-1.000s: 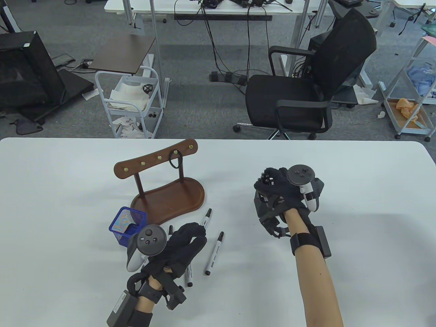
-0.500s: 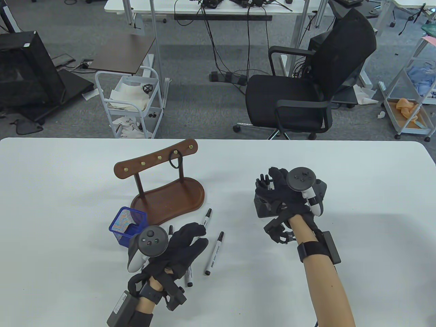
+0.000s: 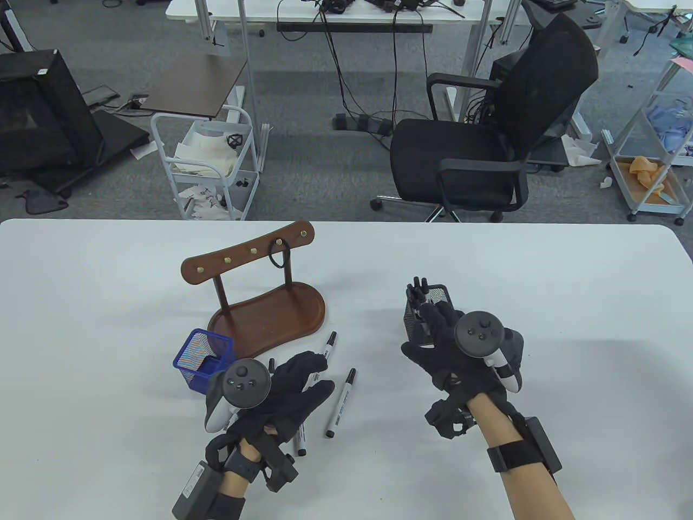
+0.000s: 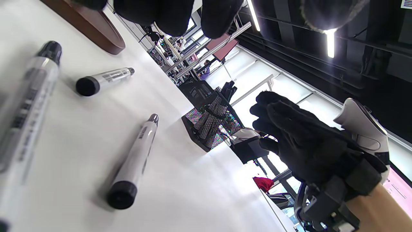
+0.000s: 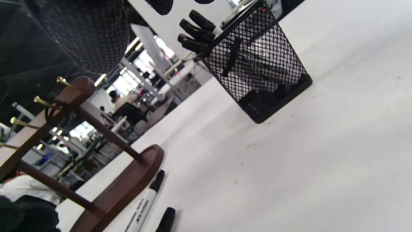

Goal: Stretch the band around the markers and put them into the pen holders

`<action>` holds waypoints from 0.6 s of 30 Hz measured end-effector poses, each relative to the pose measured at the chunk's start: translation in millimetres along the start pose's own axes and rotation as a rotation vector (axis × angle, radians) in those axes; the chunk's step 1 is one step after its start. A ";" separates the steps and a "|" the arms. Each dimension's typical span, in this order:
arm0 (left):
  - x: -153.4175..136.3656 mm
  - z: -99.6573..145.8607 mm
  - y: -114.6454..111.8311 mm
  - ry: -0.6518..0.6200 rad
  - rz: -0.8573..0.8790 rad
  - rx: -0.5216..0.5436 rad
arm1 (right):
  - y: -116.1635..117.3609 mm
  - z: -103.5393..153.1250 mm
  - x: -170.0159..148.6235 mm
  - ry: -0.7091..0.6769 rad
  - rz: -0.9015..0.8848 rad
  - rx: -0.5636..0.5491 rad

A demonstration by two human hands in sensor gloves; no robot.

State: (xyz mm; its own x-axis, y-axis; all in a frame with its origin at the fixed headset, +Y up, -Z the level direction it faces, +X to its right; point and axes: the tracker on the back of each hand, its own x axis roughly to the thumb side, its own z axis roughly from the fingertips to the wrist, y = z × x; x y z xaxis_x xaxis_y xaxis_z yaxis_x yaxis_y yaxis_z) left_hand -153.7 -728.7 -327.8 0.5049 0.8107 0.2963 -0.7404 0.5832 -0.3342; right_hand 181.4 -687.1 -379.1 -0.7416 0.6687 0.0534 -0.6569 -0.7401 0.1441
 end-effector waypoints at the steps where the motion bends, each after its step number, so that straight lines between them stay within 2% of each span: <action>1: 0.7 -0.5 0.5 -0.002 0.000 -0.001 | 2.5 4.5 -0.8 -0.006 -0.007 0.006; 8: 18.5 -9.8 11.4 0.009 0.028 0.043 | 18.1 25.2 -7.6 -0.039 -0.021 0.034; 18: 30.2 -44.3 52.0 0.138 0.166 0.193 | 30.7 36.3 -18.5 -0.057 0.052 0.041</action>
State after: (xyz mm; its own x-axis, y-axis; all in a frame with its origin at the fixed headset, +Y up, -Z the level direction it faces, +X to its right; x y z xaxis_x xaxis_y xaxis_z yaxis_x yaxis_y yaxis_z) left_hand -157.3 -671.7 -375.9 0.4156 0.9012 0.1232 -0.8819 0.4324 -0.1878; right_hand 179.9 -719.6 -339.7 -0.7647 0.6336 0.1173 -0.6111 -0.7709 0.1798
